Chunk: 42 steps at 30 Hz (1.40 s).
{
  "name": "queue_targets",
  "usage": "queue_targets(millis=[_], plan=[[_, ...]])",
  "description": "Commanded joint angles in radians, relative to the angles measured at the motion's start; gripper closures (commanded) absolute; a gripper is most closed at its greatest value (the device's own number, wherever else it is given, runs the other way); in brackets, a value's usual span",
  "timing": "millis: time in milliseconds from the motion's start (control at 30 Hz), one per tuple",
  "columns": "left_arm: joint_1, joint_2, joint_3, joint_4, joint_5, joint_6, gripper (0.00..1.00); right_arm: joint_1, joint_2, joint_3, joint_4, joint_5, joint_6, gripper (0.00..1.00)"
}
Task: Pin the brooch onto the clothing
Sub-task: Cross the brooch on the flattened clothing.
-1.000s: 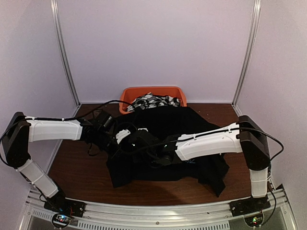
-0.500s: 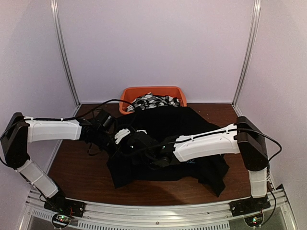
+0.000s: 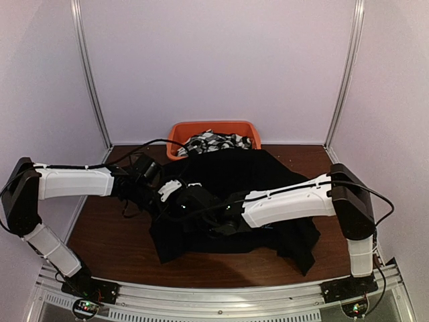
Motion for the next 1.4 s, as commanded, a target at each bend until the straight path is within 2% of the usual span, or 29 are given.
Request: queue_targets(millis=[0, 400, 733, 1367], plan=[[0.001, -0.013, 0.001, 0.028, -0.009, 0.004, 1.0, 0.017, -0.022, 0.005, 0.009, -0.024, -0.036, 1.0], [0.001, -0.018, 0.001, 0.027, -0.014, 0.004, 1.0, 0.02, -0.029, 0.016, -0.01, -0.063, -0.087, 1.0], [0.007, -0.023, -0.001, 0.027, -0.021, 0.004, 1.0, 0.02, -0.038, 0.01, 0.012, -0.172, -0.16, 1.0], [0.012, -0.026, -0.001, 0.028, -0.027, 0.004, 1.0, 0.02, -0.048, 0.0, -0.012, -0.269, -0.25, 1.0]])
